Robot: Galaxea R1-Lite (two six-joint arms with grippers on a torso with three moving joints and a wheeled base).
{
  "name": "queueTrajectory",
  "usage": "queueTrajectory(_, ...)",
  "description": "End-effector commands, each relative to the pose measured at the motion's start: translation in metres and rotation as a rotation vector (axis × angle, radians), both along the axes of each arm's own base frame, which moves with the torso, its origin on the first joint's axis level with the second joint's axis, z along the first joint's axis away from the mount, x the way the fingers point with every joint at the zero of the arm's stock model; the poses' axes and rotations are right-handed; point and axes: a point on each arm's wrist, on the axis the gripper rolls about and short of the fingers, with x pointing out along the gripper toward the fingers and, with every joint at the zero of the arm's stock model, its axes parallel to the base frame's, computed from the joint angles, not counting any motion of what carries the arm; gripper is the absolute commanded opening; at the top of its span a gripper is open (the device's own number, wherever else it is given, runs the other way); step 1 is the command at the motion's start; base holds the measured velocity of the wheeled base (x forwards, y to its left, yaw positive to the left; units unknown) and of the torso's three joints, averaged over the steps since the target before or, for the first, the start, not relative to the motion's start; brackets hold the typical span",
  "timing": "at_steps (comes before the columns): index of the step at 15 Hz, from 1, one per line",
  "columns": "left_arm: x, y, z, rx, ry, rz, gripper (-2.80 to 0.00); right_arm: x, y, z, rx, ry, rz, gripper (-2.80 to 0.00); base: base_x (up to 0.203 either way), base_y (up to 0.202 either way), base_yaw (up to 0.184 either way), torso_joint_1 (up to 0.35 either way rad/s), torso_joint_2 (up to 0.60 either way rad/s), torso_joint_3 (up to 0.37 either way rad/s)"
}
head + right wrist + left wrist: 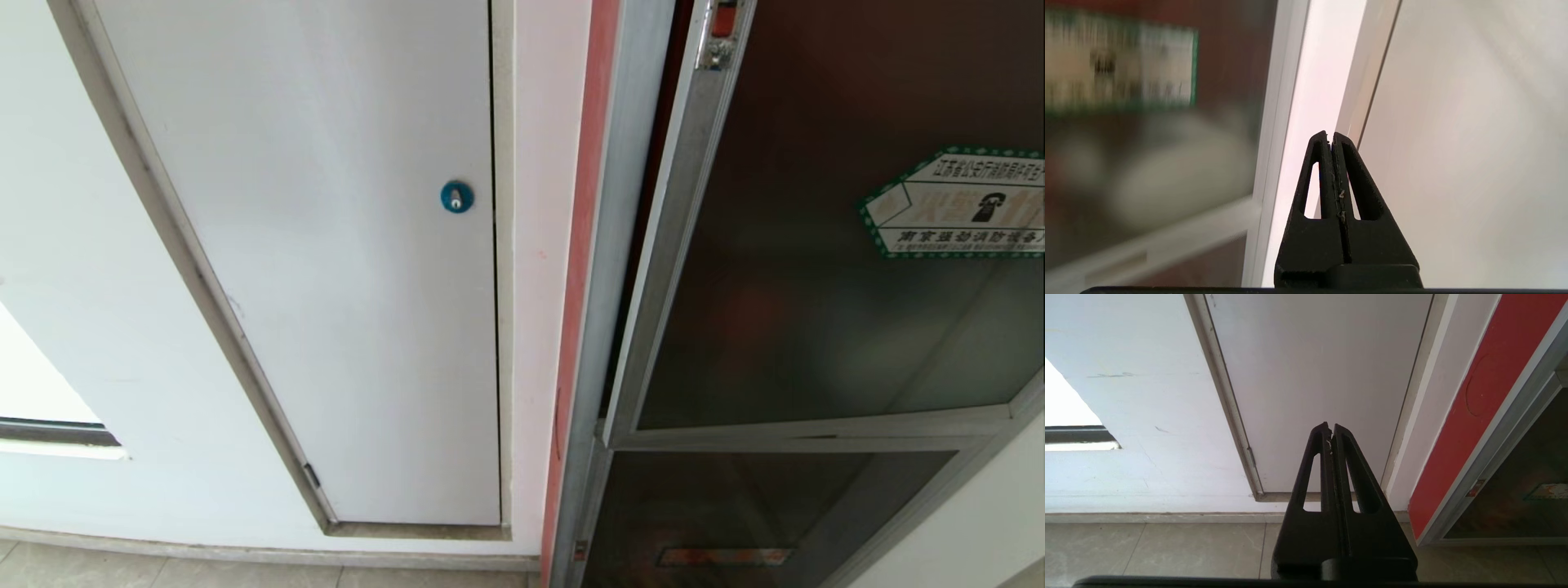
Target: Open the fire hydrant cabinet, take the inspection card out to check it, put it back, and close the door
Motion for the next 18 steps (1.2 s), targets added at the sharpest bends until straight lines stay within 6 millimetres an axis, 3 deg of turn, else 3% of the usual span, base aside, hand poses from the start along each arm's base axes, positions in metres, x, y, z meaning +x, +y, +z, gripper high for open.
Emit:
queueTrajectory(1,0.0,0.0,0.0,0.0,0.002,0.0,-2.8,-0.008,0.0,-0.032,-0.001,-0.014,0.027,-2.8,0.0,0.0,0.0,0.0,0.0,0.0)
queueTrajectory(5,0.0,0.0,0.0,0.0,0.002,0.0,-2.8,0.018,0.006,-0.103,0.104,0.055,0.394,-2.8,0.0,0.0,0.0,0.0,0.0,0.0)
queueTrajectory(9,0.0,0.0,0.0,0.0,0.002,0.001,-2.8,0.031,0.01,-0.138,0.239,0.136,0.634,-2.8,0.0,0.0,0.0,0.0,0.0,0.0)
queueTrajectory(18,0.0,0.0,0.0,0.0,0.002,0.0,-2.8,0.033,0.013,-0.153,0.276,0.281,0.733,-2.8,0.0,0.0,0.0,0.0,0.0,0.0)
